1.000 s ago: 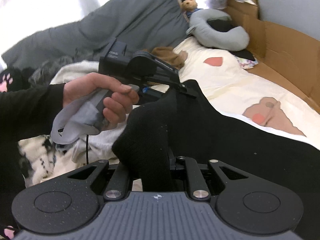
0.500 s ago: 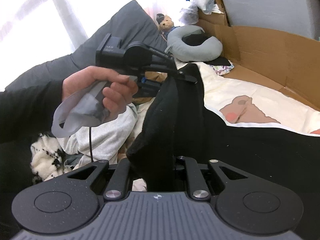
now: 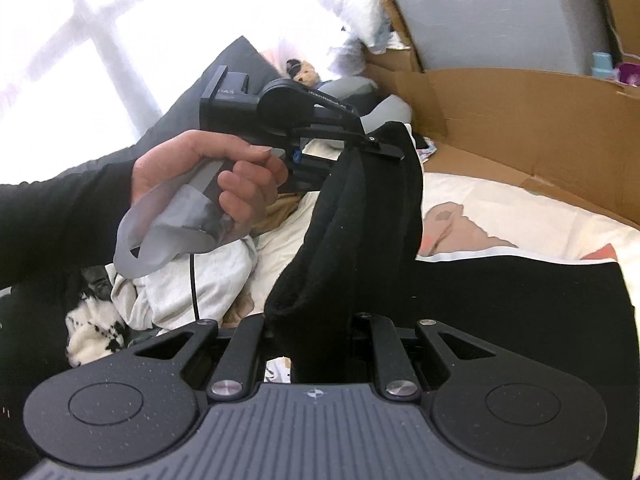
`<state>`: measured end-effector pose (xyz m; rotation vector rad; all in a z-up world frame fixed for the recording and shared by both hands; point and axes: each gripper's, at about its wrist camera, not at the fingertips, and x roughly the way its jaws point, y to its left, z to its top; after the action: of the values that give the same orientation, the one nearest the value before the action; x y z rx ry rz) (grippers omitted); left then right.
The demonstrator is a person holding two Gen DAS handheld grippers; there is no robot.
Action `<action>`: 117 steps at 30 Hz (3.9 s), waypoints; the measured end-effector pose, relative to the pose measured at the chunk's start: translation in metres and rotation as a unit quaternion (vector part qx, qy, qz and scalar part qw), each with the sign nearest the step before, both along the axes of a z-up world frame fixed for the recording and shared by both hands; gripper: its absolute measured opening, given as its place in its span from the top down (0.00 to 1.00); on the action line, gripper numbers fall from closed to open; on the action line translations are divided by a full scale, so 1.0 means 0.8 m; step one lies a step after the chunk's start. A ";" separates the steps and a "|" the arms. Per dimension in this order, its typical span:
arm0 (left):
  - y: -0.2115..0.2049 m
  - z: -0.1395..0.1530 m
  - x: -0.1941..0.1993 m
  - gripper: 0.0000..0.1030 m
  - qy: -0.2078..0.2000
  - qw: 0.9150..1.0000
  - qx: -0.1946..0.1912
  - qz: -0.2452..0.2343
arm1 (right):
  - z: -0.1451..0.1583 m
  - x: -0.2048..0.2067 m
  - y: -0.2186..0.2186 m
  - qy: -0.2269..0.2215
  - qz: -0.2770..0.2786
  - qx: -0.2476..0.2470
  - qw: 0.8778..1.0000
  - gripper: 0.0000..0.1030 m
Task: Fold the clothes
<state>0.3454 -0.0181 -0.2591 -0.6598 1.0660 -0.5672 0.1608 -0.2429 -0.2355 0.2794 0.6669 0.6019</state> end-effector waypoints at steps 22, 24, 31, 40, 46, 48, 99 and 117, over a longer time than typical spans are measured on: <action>-0.184 -0.054 -0.017 0.88 0.016 0.993 0.058 -0.098 | -0.061 -0.035 -0.122 0.071 -0.101 0.037 0.992 0.89; -0.195 -0.060 -0.020 0.88 0.016 0.993 0.057 -0.103 | -0.066 -0.038 -0.133 0.078 -0.111 0.040 0.990 0.89; -0.233 -0.085 -0.034 0.88 0.010 0.989 0.072 -0.130 | -0.092 -0.049 -0.161 0.115 -0.141 0.046 0.982 0.89; -0.278 -0.124 -0.046 0.87 0.008 0.985 0.084 -0.148 | -0.127 -0.059 -0.192 0.163 -0.197 0.037 0.966 0.89; -0.296 -0.144 -0.048 0.71 0.002 0.983 0.109 -0.145 | -0.154 -0.064 -0.208 0.202 -0.220 0.044 0.954 0.85; -0.296 -0.144 -0.046 0.65 0.000 0.984 0.104 -0.141 | -0.159 -0.065 -0.210 0.212 -0.224 0.051 0.950 0.84; -0.138 -0.093 0.000 0.42 -0.156 0.935 0.263 -0.179 | -0.125 -0.098 -0.250 0.216 -0.279 -0.030 0.935 0.61; -0.052 -0.096 -0.123 0.32 -0.052 0.964 0.205 -0.160 | -0.114 -0.072 -0.229 0.200 -0.250 -0.066 0.945 0.39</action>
<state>0.2468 -0.0599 -0.3358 -0.0931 1.1537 -0.6266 0.1028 -0.4264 -0.3267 0.4338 0.9815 0.0056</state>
